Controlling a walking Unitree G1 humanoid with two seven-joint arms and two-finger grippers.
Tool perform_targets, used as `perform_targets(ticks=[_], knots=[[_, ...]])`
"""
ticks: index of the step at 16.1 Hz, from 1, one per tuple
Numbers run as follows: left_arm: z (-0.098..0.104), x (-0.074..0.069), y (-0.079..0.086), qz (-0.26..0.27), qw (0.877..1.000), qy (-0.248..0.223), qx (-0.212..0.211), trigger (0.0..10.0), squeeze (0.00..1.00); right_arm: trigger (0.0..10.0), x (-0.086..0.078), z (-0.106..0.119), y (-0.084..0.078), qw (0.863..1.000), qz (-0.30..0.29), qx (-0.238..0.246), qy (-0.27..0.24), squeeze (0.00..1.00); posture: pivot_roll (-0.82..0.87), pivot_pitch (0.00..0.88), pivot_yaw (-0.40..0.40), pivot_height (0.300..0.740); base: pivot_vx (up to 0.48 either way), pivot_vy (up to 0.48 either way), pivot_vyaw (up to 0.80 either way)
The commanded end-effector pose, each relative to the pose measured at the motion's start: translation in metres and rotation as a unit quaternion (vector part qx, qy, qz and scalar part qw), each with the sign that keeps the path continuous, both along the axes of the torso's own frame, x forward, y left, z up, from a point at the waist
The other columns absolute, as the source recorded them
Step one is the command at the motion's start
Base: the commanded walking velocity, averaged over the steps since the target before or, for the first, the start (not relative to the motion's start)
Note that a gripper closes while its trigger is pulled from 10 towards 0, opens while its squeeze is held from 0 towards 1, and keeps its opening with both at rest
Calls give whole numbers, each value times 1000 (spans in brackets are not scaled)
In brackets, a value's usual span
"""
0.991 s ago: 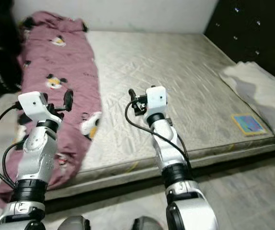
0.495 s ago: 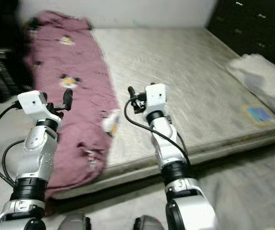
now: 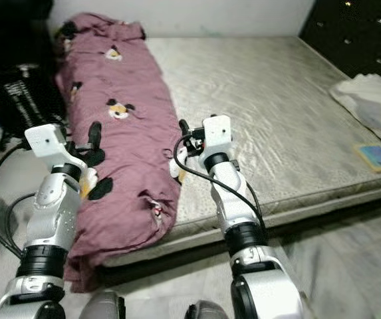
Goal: Clean up the room
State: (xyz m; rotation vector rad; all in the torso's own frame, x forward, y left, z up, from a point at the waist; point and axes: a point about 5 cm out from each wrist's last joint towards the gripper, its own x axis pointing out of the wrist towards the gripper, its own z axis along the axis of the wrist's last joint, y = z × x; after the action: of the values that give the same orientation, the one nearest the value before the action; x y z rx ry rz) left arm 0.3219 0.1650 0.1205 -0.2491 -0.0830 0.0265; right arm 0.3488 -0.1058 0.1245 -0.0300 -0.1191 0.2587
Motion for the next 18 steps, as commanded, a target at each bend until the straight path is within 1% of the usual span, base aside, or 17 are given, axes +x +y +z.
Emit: perform_targets(ticks=[1,3,6,11,13,18], knots=[[2,0,-7,-13,1000,-4,1,10000,0,10000,1,2,-7,1000,-12,0,-4,0,17,0,-99,740,0,0,800],[1,0,-7,-13,1000,-4,0,10000,0,10000,1,1,-7,1000,-12,0,-3,0,18,0,-99,740,0,0,641],[2,0,-8,-19,1000,-7,-3,10000,0,10000,1,1,-7,1000,-13,1,-1,0,18,0,-100,740,0,0,0],[2,0,-9,-23,1000,-10,-6,10000,0,10000,1,1,-8,1000,-12,1,-1,0,17,0,-102,740,333,0,0],[0,0,-8,-17,1000,-3,-7,10000,0,10000,1,0,-8,1000,-11,0,0,0,17,0,-102,740,298,0,0],[0,1,-8,-14,1000,0,-3,10000,0,10000,1,1,-8,1000,-14,2,-1,0,13,0,-103,740,0,0,0]])
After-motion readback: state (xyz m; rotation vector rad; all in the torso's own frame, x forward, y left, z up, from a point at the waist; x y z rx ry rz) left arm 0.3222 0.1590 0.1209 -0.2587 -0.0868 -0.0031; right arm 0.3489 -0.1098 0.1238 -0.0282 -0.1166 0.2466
